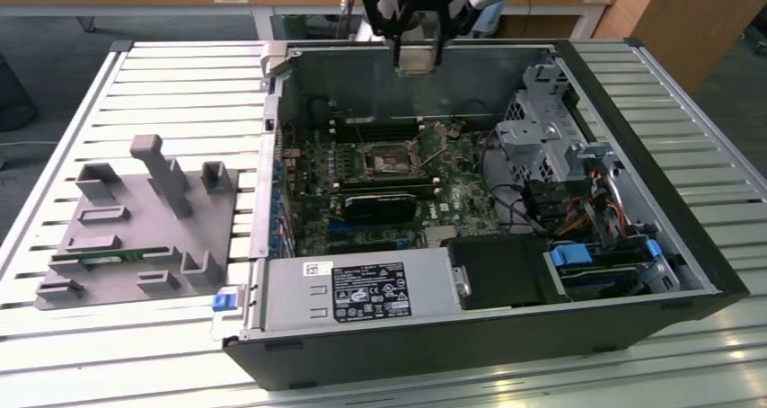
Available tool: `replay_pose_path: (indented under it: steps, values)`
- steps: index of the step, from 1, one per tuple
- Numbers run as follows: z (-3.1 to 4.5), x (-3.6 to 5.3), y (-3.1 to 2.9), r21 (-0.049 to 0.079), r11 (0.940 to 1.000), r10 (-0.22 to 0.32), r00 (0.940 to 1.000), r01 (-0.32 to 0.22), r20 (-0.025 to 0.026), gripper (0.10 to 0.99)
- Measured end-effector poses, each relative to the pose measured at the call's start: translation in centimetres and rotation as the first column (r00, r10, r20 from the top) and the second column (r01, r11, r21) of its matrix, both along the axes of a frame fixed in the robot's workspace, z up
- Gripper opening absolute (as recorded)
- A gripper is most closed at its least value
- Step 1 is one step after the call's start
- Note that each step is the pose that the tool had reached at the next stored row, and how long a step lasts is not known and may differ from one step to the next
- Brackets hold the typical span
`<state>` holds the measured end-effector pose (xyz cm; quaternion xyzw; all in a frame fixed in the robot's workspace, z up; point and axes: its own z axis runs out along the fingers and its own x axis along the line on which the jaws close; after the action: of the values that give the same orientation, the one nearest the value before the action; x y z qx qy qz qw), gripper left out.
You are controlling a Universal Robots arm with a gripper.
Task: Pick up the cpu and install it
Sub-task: 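Place the cpu into insertion slot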
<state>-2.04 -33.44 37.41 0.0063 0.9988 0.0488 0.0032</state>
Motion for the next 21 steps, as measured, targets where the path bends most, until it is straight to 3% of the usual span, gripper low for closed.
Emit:
replay_pose_path:
  steps: [3, 9, 21]
  values:
    - [0.0, 0.08, 0.0, -0.003, 1.0, -0.009, 1.0, 0.009, -0.0001, 0.529]
    - [-0.05, 0.08, 0.02, -0.005, 0.9971, -0.075, 0.9971, 0.075, 0.0002, 0.529]
    - [-0.19, 0.07, 0.01, -0.005, 0.9817, -0.191, 0.9817, 0.191, 0.0002, 0.529]
